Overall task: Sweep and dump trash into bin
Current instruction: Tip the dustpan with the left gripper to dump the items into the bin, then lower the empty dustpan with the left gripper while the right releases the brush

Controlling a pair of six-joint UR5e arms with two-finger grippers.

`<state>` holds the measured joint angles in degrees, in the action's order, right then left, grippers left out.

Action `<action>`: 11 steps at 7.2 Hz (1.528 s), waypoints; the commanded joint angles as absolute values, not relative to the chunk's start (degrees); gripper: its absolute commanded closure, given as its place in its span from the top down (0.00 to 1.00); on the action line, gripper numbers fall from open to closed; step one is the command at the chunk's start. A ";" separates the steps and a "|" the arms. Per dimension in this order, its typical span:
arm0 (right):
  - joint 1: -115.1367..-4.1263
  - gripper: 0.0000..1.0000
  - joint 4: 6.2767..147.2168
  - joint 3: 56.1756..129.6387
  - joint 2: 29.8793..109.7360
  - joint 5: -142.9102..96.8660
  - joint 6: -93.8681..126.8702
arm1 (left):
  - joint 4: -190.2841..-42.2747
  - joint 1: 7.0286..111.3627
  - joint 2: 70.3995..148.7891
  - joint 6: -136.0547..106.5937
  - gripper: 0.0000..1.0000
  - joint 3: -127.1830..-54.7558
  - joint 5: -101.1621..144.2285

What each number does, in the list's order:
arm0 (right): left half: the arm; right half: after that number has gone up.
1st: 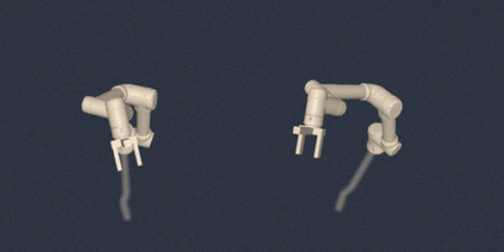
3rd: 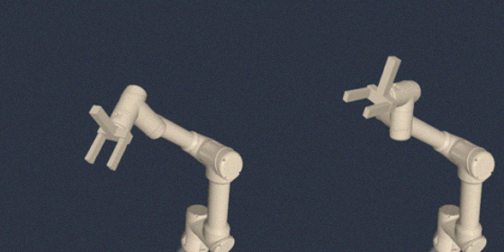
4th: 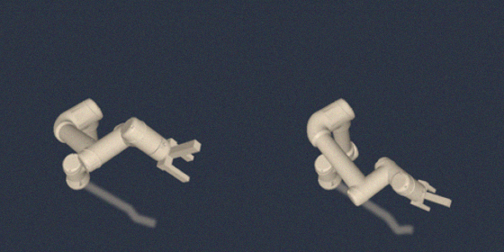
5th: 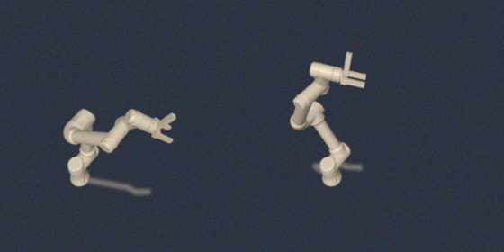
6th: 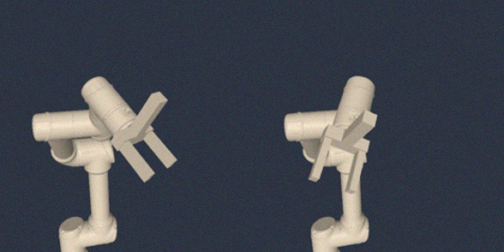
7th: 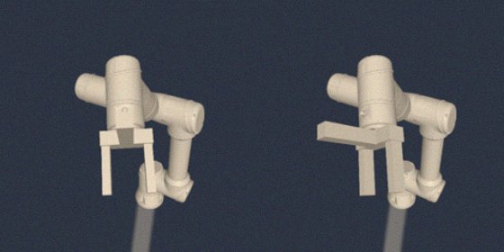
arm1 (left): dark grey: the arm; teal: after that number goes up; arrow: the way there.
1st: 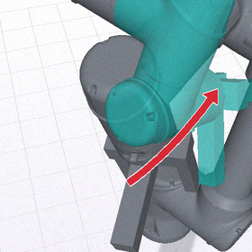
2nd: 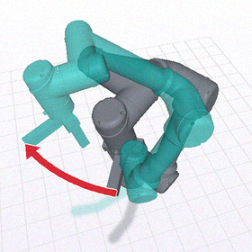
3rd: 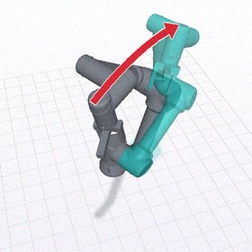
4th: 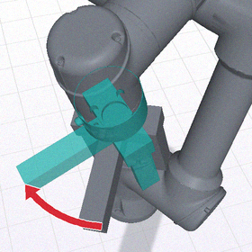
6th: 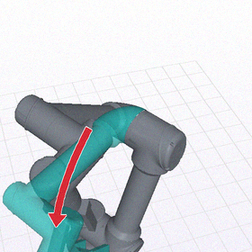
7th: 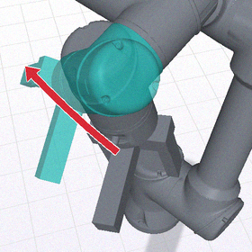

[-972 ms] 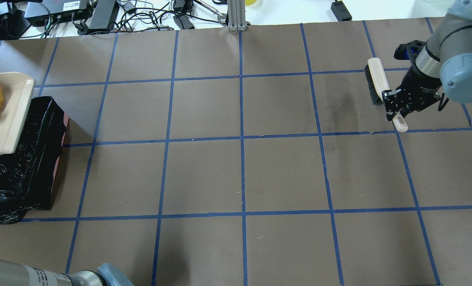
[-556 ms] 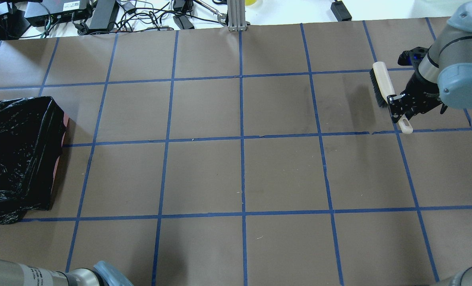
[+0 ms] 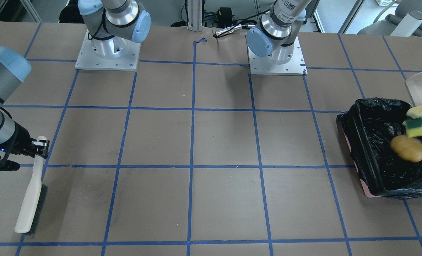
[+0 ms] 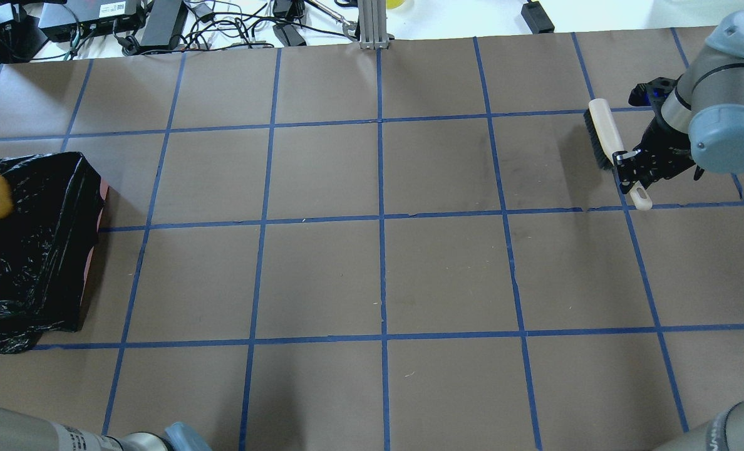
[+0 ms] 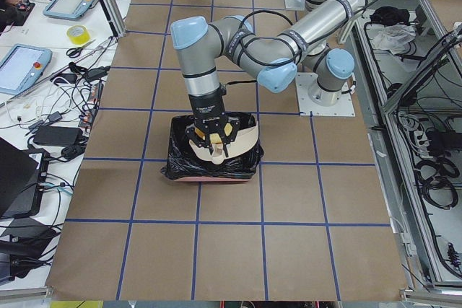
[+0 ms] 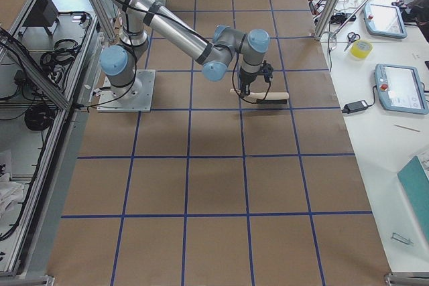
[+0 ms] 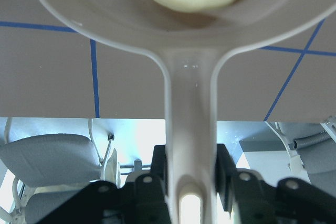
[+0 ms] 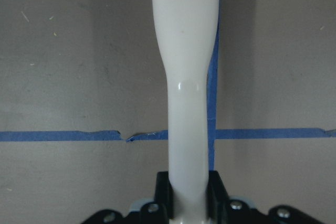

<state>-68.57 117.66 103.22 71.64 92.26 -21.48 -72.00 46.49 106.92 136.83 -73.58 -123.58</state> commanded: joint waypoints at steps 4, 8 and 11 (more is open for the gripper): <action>-68.55 0.45 118.21 102.92 70.66 92.02 -21.53 | -66.88 49.04 106.62 141.84 0.00 -74.88 -119.24; -68.55 1.00 117.17 100.57 72.59 92.37 -20.66 | -75.56 56.83 104.50 130.73 0.00 -74.88 -103.22; -68.56 1.00 101.02 95.28 87.84 91.93 -20.22 | -77.09 67.11 107.39 114.76 0.00 -75.15 -97.48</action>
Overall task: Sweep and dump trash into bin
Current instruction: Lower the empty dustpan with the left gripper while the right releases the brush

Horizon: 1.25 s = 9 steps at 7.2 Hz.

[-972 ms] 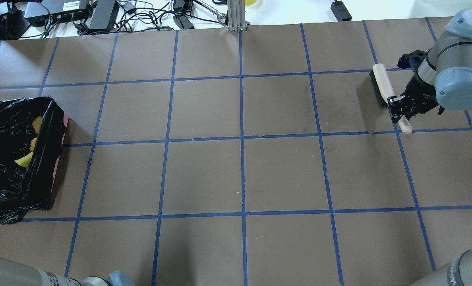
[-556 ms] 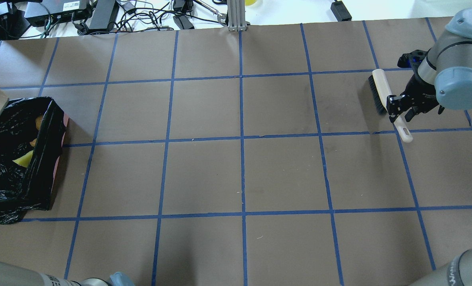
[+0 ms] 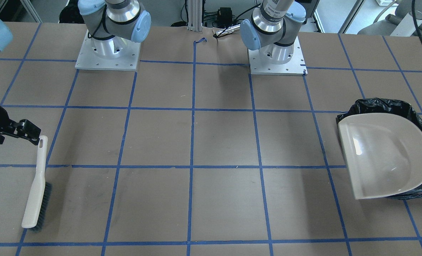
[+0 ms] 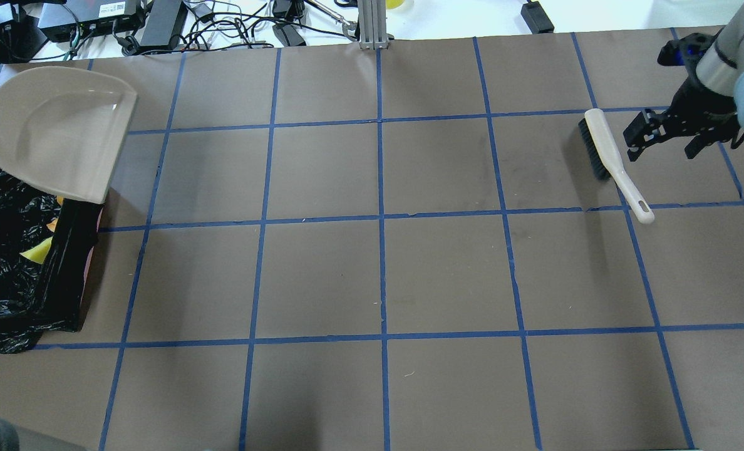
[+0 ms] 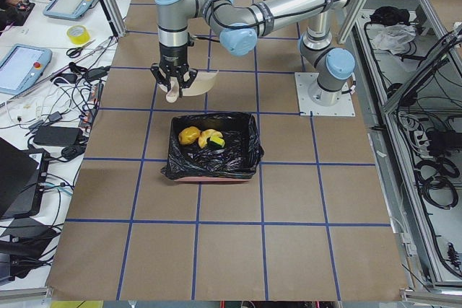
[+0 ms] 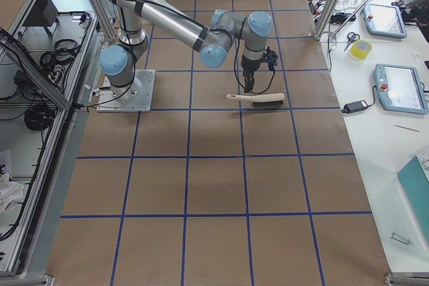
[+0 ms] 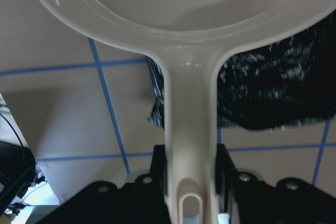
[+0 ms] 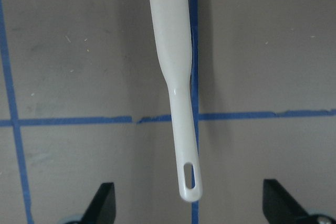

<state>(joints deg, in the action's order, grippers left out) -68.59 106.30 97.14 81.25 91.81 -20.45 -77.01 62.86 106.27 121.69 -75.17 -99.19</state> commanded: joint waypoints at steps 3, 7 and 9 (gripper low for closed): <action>-69.08 1.00 96.86 94.75 98.68 92.65 -18.81 | -76.65 73.72 113.27 105.58 0.00 -76.55 -91.85; -86.25 1.00 101.48 94.92 96.78 90.78 -13.46 | -71.22 80.24 121.36 102.74 0.00 -77.16 -92.72; -89.73 1.00 100.82 95.71 95.80 90.09 -6.18 | -66.81 80.51 122.95 103.53 0.00 -80.49 -92.64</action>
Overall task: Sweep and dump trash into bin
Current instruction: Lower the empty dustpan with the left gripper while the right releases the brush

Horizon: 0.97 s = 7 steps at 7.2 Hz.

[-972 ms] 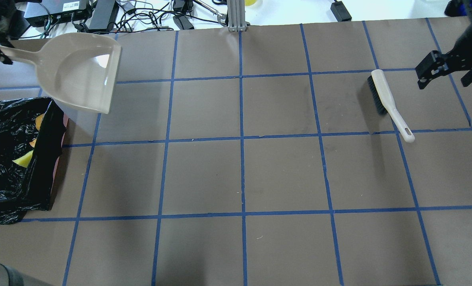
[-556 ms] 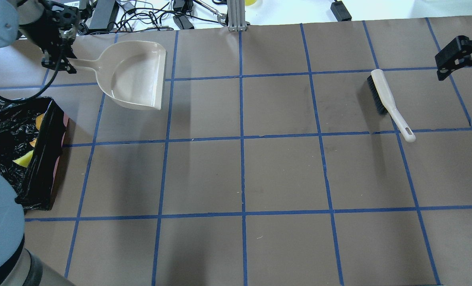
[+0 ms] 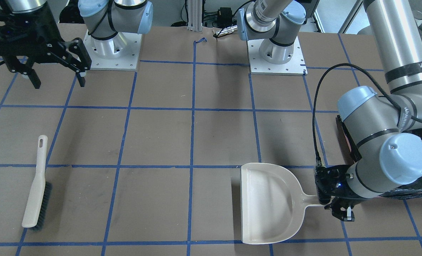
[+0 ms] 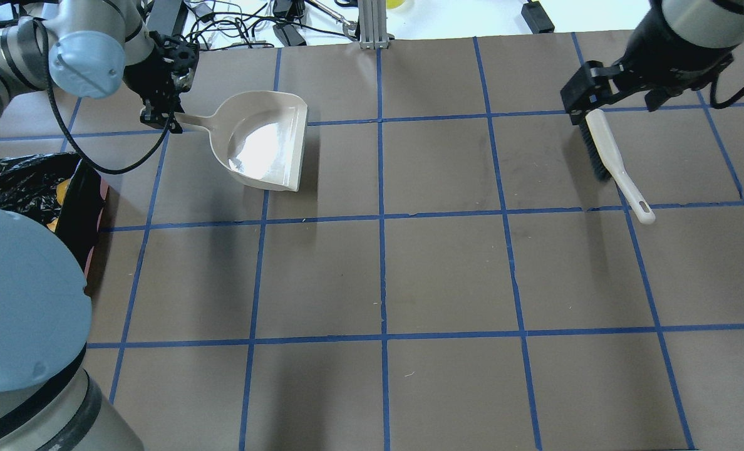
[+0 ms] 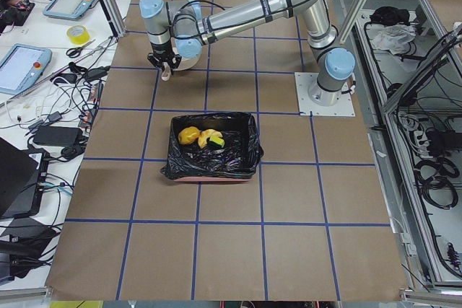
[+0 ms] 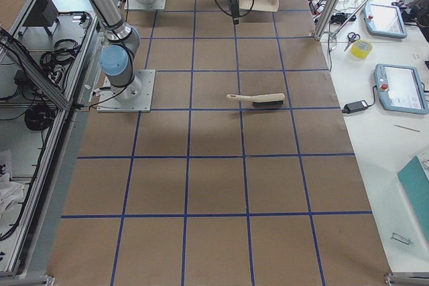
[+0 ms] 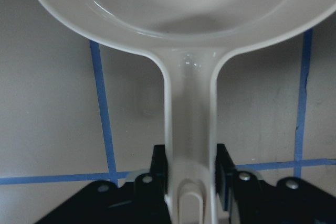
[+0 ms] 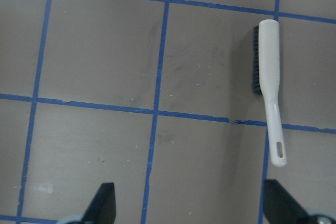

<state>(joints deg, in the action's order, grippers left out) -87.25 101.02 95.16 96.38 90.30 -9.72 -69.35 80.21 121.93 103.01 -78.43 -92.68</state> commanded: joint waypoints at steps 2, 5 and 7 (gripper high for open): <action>-89.82 1.00 100.55 96.06 94.31 90.18 -6.85 | -59.10 80.42 122.52 104.76 0.00 -84.97 -92.72; -89.82 1.00 96.61 96.06 94.83 90.87 -6.86 | -58.97 79.72 122.34 105.03 0.00 -85.43 -92.99; -89.82 1.00 95.89 96.06 95.01 90.88 -6.68 | -58.11 80.06 122.17 103.81 0.33 -86.91 -92.90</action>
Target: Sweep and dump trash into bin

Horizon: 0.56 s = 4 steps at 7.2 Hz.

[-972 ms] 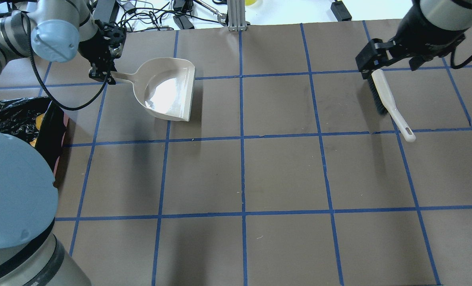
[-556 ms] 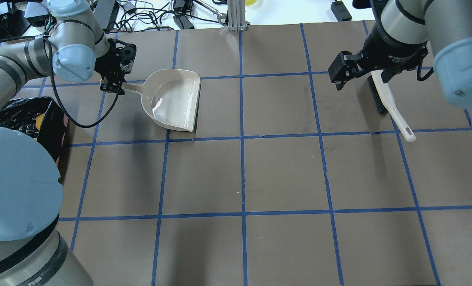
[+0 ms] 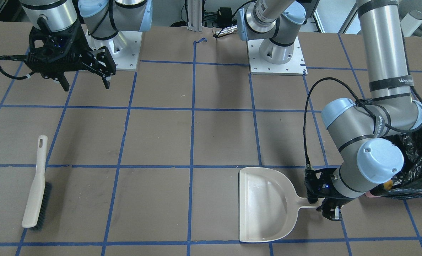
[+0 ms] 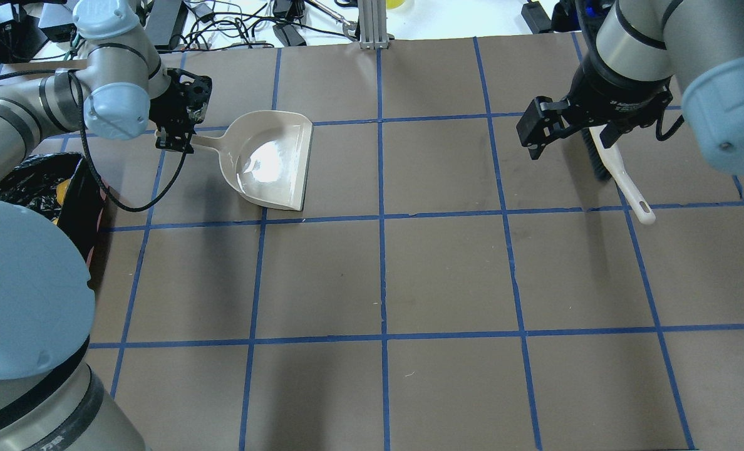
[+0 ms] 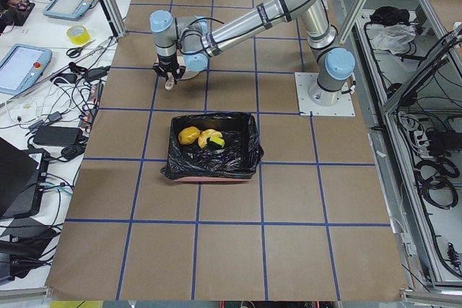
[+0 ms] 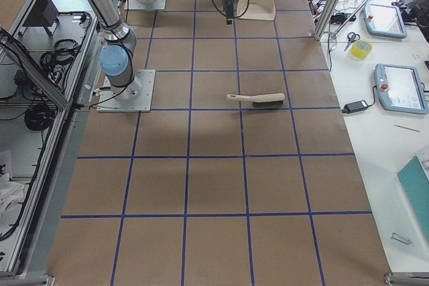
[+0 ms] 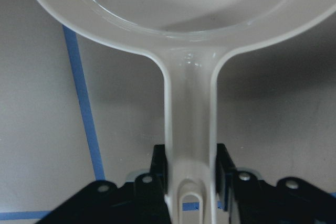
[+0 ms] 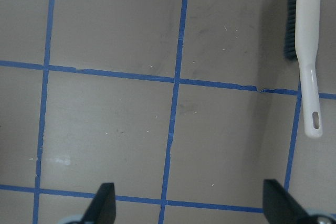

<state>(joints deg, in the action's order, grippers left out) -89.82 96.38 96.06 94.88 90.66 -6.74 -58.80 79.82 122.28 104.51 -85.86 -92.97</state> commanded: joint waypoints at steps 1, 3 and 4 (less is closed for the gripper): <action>-89.82 1.00 95.11 95.98 95.18 91.05 -6.77 | -56.09 80.24 122.26 103.02 0.78 -87.79 -93.07; -89.82 1.00 95.01 96.06 95.19 90.79 -6.59 | -56.07 80.42 120.86 102.75 0.88 -87.80 -93.86; -89.74 1.00 94.75 95.98 95.19 91.40 -6.42 | -56.77 80.42 119.72 102.40 0.91 -87.63 -94.22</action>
